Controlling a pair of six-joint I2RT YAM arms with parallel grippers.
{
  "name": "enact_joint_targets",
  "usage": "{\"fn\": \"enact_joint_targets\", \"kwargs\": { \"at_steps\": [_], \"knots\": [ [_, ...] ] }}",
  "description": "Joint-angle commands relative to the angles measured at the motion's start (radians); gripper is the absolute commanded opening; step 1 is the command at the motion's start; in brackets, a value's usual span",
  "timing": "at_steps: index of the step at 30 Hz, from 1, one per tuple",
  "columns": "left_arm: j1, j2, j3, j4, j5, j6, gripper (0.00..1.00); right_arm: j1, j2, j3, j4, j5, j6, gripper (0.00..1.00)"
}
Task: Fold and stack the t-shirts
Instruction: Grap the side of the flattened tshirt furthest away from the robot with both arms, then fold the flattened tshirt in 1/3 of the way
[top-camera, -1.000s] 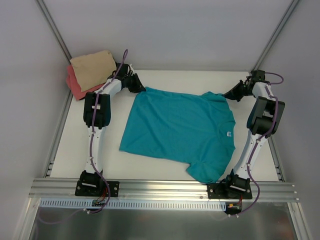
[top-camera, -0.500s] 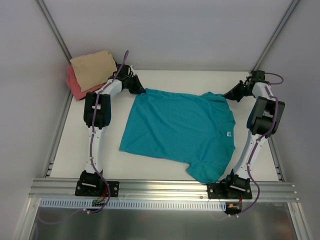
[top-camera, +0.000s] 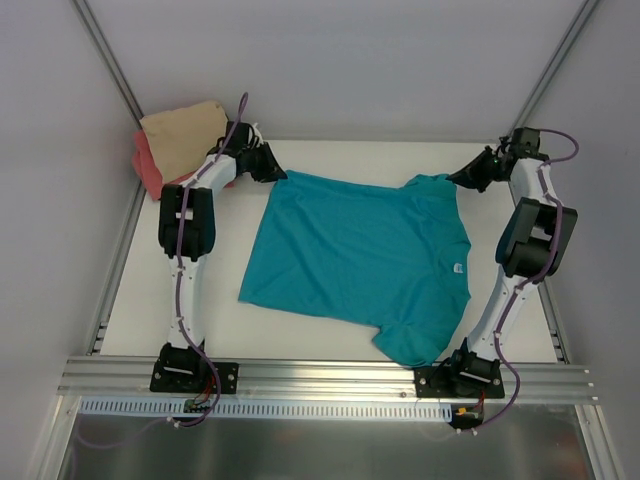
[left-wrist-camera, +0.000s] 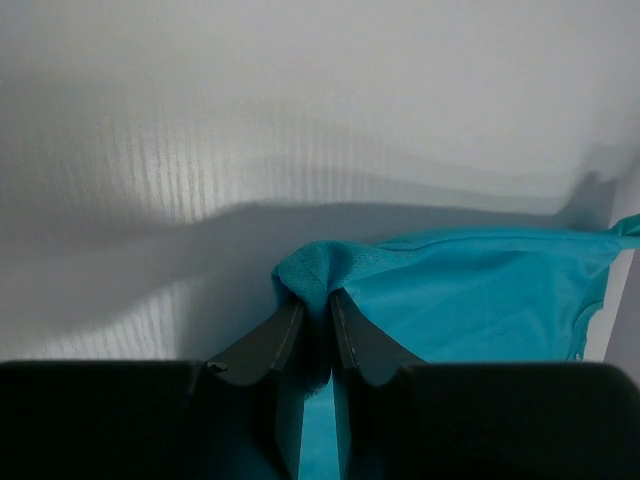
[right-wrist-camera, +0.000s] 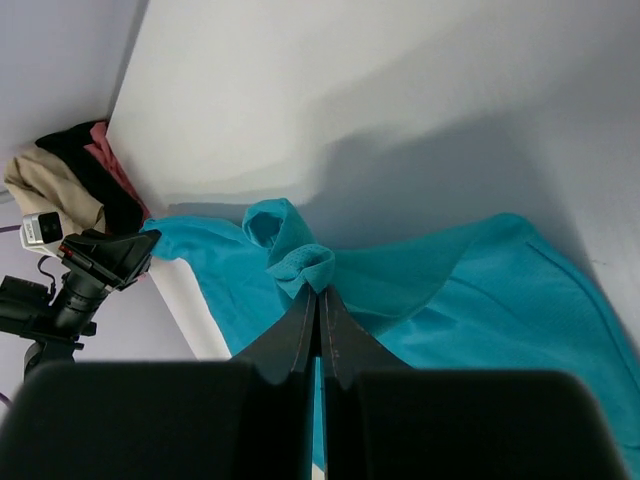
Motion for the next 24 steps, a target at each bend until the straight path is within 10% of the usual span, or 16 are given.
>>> {"fn": "enact_joint_targets", "kwargs": {
  "at_steps": [1,24],
  "knots": [
    [0.007,-0.146,-0.048,0.013,0.016,0.025,0.15,0.006,-0.138,-0.019,0.000,-0.037,-0.020,0.00],
    [-0.039,-0.463,-0.474,0.088,0.047,0.052,0.17,0.005,-0.555,-0.582,-0.039,-0.068,-0.158,0.01]
  ]
}}
